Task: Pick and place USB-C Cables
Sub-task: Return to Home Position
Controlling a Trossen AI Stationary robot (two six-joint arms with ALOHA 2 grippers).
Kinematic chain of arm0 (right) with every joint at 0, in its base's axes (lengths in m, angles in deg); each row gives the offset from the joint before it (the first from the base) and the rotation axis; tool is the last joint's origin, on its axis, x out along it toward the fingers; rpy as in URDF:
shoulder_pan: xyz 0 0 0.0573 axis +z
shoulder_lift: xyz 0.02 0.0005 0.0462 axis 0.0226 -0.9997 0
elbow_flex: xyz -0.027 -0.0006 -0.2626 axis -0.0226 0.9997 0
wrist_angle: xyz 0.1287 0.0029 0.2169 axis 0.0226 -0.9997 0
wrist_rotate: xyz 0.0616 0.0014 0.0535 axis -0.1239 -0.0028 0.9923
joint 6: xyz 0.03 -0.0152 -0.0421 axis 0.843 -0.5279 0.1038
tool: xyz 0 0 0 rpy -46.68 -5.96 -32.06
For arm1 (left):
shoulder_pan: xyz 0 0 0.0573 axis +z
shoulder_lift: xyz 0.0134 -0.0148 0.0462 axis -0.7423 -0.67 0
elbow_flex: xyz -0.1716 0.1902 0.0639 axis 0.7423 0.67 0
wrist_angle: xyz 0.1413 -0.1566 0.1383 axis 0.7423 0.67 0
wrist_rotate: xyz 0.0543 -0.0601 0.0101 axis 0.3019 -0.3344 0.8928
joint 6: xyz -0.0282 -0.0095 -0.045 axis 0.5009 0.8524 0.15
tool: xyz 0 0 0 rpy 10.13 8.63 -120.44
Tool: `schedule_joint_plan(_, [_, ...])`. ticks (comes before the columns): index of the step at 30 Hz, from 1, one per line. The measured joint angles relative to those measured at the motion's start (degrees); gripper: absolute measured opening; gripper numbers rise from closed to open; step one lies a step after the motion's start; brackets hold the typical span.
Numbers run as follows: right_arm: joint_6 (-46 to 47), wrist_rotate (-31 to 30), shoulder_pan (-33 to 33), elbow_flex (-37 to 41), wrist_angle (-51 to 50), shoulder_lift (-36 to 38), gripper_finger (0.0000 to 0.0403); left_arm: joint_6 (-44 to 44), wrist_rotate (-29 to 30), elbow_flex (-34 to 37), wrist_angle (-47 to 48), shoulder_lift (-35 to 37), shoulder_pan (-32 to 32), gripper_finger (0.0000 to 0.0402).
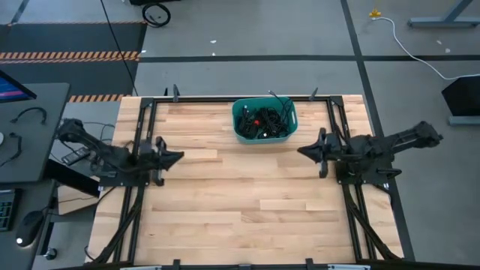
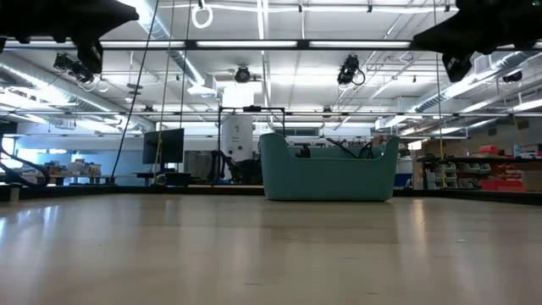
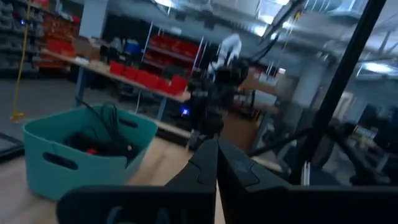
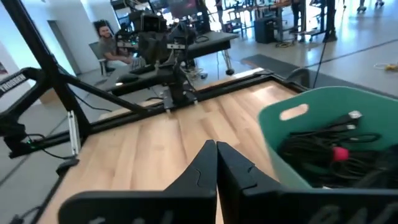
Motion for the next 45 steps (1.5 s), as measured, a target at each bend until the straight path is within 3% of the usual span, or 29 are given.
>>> schedule_joint_plan(6, [-3.2,0.5,-0.6,0.3,-8.7,11.2,0.0,-2.0,0.5,1.1,9.0,12.6,0.0,0.0003])
schedule_joint_plan(11, [-9.1,10.3,-0.6,6.2,-1.9,18.2,0.0,-0.2,0.5,1.1,16.6,17.6,0.0,0.0006])
schedule_joint_plan(15, [-10.6,10.9,-1.2,11.5,2.0,22.9,0.0,3.2,0.5,1.1,19.1,18.4,0.0,0.0004])
schedule_joint_plan(20, [-12.1,10.2,-4.3,13.3,2.2,22.6,0.0,3.6,0.5,1.1,20.3,18.4,0.0,0.0004])
schedule_joint_plan(27, [-11.8,16.0,-11.7,15.0,-0.3,22.6,0.0,3.0,0.9,1.1,24.1,18.4,0.0,0.0003])
schedule_joint_plan(35, [-8.2,31.0,-19.1,17.4,3.8,22.6,0.0,-2.4,0.7,1.1,25.6,19.7,3.9,0.0003])
schedule_joint_plan(38, [-7.7,32.4,-19.9,17.4,6.1,22.6,0.0002,-3.7,-3.8,1.0,27.0,20.4,7.9,0.0003])
schedule_joint_plan(45, [-7.4,32.6,-20.0,17.4,7.0,22.5,0.0003,-1.3,-24.6,1.1,27.9,20.2,24.1,0.0002])
